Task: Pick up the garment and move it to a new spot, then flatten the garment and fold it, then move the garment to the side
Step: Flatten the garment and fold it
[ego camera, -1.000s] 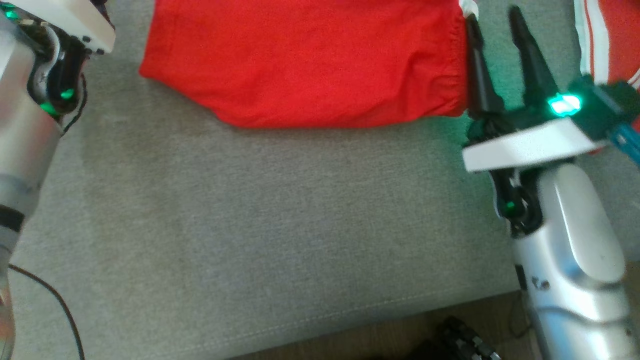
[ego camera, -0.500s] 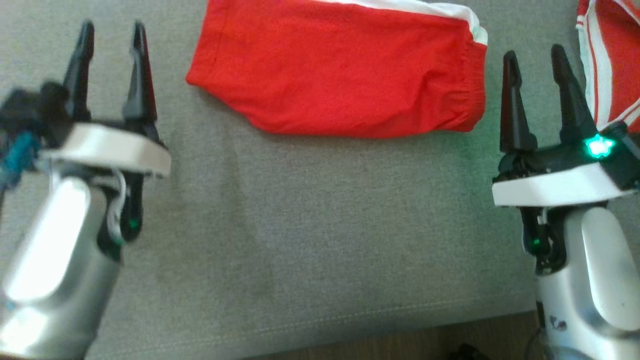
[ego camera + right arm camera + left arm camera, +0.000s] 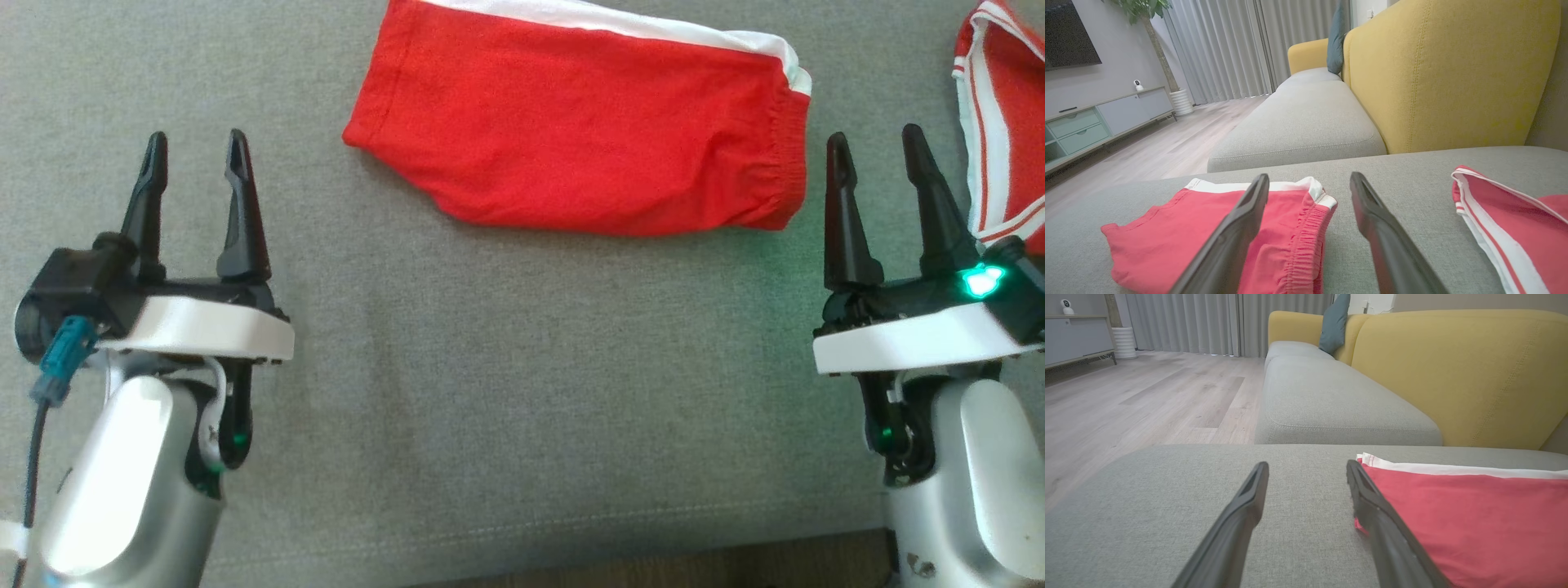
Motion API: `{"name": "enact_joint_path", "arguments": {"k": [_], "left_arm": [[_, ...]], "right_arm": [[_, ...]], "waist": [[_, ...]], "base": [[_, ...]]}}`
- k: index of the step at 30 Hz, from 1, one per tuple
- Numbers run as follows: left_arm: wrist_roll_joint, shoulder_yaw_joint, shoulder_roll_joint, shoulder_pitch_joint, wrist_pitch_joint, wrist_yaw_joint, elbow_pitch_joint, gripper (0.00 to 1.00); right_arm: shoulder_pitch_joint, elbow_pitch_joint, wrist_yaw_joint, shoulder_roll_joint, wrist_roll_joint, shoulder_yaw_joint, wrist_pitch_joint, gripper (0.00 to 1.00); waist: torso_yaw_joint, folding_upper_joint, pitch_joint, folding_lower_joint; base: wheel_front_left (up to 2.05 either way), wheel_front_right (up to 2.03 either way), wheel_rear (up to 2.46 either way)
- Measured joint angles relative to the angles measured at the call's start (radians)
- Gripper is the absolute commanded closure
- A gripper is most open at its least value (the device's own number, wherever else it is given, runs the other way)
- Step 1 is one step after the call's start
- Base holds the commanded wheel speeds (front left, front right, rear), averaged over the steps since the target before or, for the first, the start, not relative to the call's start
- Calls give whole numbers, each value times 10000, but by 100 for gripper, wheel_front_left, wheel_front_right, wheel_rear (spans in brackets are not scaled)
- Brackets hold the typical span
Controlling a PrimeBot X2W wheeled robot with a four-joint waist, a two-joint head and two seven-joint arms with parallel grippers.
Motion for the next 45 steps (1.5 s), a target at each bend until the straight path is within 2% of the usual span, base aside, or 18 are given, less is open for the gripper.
{"name": "enact_joint_path", "arguments": {"k": [14, 17, 20, 25, 30, 34, 41, 42, 43, 44, 45], "left_arm": [[596, 508, -694, 61, 0, -732, 282, 0], [650, 552, -752, 10, 0, -1064, 468, 0], [771, 196, -796, -435, 56, -1492, 1089, 0], [736, -462, -1028, -2233, 1043, -2347, 2533, 0], [397, -646, -1101, -3342, 2213, -2844, 4295, 0], [268, -729, -1091, -3688, 3010, -2978, 5373, 0], [215, -1022, -1085, -4538, 4247, -3164, 5898, 0], [198, -1053, -1085, -4579, 4358, -3164, 5898, 36], [194, -1072, -1083, -4618, 4428, -3164, 5906, 83], [132, -1072, -1085, -4663, 4600, -3162, 5969, 100], [84, -1072, -1080, -4709, 4765, -3158, 5975, 100]], "right_arm": [[36, -86, 0, 0, 35, -117, 169, 0], [49, -192, 0, 0, 33, -121, 261, 0], [50, -265, 0, 0, 31, -119, 282, 0], [45, -272, 0, 4, 58, -36, 349, 0], [32, -96, 0, 6, 242, 146, 343, 0], [32, -38, 0, 8, 267, 192, 334, 0], [35, -10, 0, 8, 502, 86, 332, 0], [35, -4, 0, 8, 548, 82, 332, 0], [35, 10, 0, 8, 579, 86, 332, 0], [35, 19, 0, 8, 579, 90, 332, 0], [34, 25, 0, 8, 579, 102, 332, 0]], "waist": [[117, 0, -41, 0], [145, 0, 30, 0], [142, 0, 185, 0], [-64, 0, 446, 0], [-428, 0, 578, 0], [-620, -1, 640, 0], [-644, 0, 683, 0], [-636, 0, 691, 0], [-631, 0, 698, 0], [-626, 0, 703, 0], [-622, 0, 707, 0]], "base": [[0, 0, 0], [0, 0, 0], [0, 0, 0], [0, 0, 0], [0, 0, 0], [0, 0, 0], [0, 0, 0], [0, 0, 0], [0, 0, 0], [0, 0, 0], [0, 0, 0]]}}
